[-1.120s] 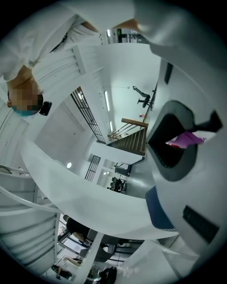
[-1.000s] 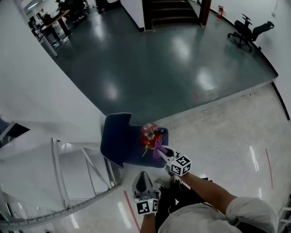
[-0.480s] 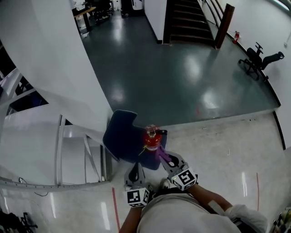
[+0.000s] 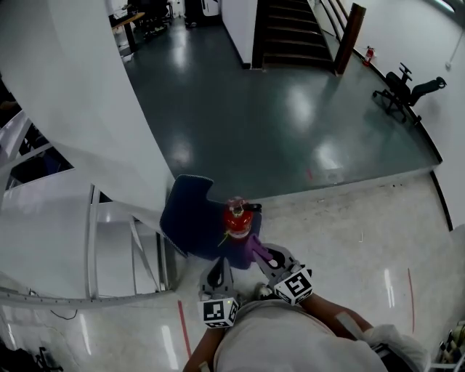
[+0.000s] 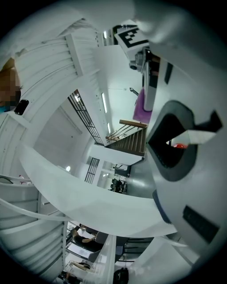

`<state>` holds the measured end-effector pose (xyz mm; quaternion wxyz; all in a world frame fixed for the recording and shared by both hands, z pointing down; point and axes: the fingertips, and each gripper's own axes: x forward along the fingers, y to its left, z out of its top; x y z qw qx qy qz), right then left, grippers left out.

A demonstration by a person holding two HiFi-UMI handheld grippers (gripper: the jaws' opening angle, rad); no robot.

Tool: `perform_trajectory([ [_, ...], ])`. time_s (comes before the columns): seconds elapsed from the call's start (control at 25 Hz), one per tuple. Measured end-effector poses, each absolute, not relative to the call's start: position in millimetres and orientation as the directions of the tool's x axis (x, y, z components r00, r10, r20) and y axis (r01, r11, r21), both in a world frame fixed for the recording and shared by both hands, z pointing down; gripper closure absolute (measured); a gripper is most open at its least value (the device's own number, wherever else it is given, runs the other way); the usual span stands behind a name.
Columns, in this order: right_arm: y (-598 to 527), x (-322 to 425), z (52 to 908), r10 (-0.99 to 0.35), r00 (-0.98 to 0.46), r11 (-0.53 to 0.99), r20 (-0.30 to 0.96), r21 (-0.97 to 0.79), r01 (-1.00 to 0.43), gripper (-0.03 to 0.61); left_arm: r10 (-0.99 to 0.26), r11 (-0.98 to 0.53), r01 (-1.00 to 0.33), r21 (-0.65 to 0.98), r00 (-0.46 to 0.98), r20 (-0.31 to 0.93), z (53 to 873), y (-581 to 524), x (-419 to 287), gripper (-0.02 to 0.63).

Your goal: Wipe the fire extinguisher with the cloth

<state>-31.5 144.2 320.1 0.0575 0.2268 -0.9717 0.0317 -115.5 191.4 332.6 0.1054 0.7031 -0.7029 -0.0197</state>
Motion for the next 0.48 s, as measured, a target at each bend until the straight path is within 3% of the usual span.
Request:
perform_trajectory([
  [0.48, 136.0, -22.9, 323.8, -0.467, -0.875, 0.879, 0.125, -0.045, -0.475, 0.522, -0.992, -0.021, -0.983, 0.181, 0.043, 0.119, 336.6, 187.2, -109.9, 0.609],
])
